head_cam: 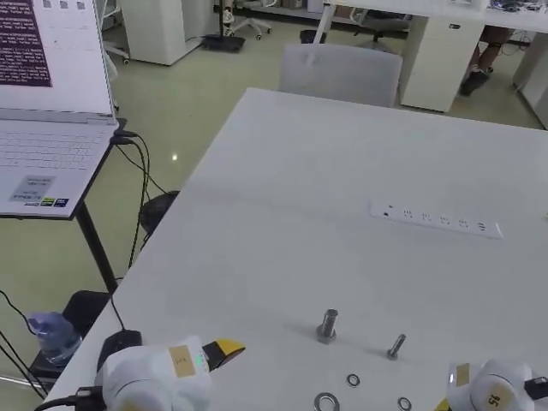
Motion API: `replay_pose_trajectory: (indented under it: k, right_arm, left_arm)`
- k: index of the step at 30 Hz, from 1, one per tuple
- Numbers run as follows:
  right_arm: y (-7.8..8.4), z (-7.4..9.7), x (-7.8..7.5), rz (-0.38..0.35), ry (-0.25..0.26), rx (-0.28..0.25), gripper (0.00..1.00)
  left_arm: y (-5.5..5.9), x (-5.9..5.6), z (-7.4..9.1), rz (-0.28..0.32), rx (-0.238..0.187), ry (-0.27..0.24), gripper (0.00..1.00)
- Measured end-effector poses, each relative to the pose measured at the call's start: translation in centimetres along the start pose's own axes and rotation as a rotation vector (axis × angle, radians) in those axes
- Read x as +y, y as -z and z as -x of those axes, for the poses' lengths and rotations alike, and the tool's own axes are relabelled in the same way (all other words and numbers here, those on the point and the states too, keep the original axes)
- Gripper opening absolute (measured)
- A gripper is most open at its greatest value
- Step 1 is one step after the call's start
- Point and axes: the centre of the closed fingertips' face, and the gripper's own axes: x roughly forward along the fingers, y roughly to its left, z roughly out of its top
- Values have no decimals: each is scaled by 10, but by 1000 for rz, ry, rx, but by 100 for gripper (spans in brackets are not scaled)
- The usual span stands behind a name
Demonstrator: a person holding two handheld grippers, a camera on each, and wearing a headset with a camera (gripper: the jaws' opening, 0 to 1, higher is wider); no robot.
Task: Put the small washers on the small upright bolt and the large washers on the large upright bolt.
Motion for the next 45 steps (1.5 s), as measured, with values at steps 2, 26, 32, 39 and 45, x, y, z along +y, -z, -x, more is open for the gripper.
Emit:
replay_pose_trajectory:
  k: [2,26,32,39,45]
  right_arm:
    - [0,-1,0,3,0,3,55]
    - [6,-7,1,16,-5,47,52]
    - [8,-8,2,13,-11,51,52]
    - [8,-8,1,10,-9,47,51]
    - [10,-9,-1,50,18,62,47]
  left_arm:
    - [0,1,0,1,-1,0,79]
    - [5,4,0,10,8,-1,76]
    - [5,5,1,16,7,-3,76]
    - [6,5,2,18,9,-2,75]
    - [6,3,1,17,11,3,75]
